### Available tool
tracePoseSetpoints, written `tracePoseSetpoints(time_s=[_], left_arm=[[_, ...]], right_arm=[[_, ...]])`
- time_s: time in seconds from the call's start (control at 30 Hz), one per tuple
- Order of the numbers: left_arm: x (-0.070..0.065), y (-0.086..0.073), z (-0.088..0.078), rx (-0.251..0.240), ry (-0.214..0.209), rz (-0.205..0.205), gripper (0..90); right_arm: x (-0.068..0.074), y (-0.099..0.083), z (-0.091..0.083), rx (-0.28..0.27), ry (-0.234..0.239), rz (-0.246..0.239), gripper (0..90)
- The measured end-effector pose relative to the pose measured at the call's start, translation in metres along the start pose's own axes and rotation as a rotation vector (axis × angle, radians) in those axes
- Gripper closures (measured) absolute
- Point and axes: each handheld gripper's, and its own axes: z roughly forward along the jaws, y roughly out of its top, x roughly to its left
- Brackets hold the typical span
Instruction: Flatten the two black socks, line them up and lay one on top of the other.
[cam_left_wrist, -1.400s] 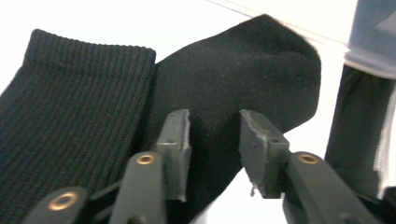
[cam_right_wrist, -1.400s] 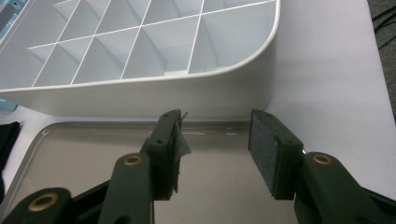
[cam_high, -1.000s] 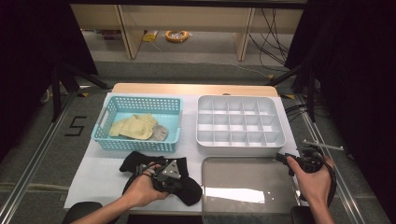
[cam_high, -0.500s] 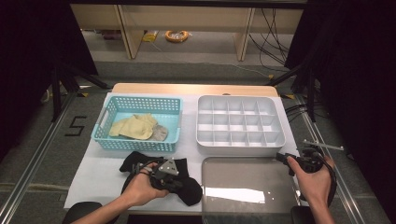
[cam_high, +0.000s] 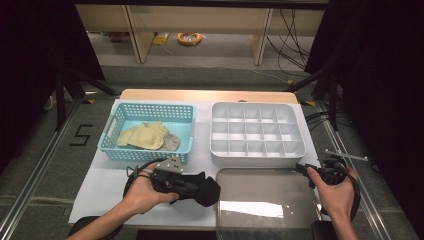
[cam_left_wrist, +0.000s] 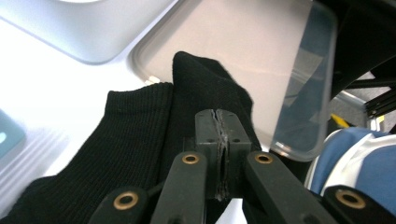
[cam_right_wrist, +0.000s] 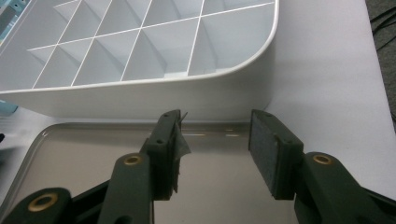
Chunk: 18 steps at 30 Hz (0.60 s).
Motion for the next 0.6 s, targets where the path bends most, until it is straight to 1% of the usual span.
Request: tracePoseSetpoints(time_s=[0.03,0.07,0.1,0.13,0.17,0.23,0.27,0.3,0.33,0.4,0.43,0.5,0.57,0.6], left_arm=[[0.0,0.001,-0.001,-0.007,-0.009,-0.001,87.7],[-0.001,0.002,-0.001,-0.016,-0.013,-0.006,87.7],[-0.002,0.003,-0.002,-0.019,-0.008,-0.003,87.7],[-0.002,0.003,-0.002,-0.027,-0.014,-0.001,87.7],[-0.002,0.004,-0.003,-0.033,-0.006,-0.003,87.7],[-0.002,0.005,-0.005,-0.05,-0.006,-0.01,87.7],[-0.001,0.006,-0.005,-0.057,-0.003,-0.011,87.7],[-0.001,0.006,-0.006,-0.064,0.001,-0.017,87.7],[0.001,0.006,-0.006,-0.068,0.006,-0.018,87.7],[0.003,0.005,-0.007,-0.087,0.007,-0.036,87.7],[0.004,0.006,-0.007,-0.09,0.005,-0.036,87.7],[0.003,0.007,-0.01,-0.118,0.003,-0.044,87.7],[0.003,0.01,-0.014,-0.14,0.004,-0.037,87.7],[0.002,0.011,-0.015,-0.142,0.011,-0.034,87.7]], right_arm=[[0.003,0.0,0.0,0.007,0.005,0.039,55.1],[0.0,0.0,0.0,-0.004,-0.002,-0.006,55.1],[0.0,0.0,0.0,0.0,0.0,-0.001,55.1],[0.002,0.0,0.0,0.006,0.008,0.036,55.1],[0.0,0.0,0.0,0.002,-0.001,0.003,55.1],[0.0,0.0,0.0,0.001,-0.005,0.001,55.0],[0.003,0.0,0.0,0.011,0.006,0.046,55.1],[0.0,0.0,0.0,0.002,-0.003,0.005,55.0],[0.0,0.0,0.0,0.004,-0.003,0.009,55.1],[0.0,0.0,0.0,0.0,-0.001,-0.002,55.1],[0.001,0.0,0.0,0.009,-0.012,0.005,55.0],[0.001,0.0,0.0,0.009,-0.016,0.006,55.0],[0.0,0.0,0.0,0.001,-0.004,-0.003,55.0],[0.0,0.0,0.0,0.002,-0.004,-0.002,55.0]])
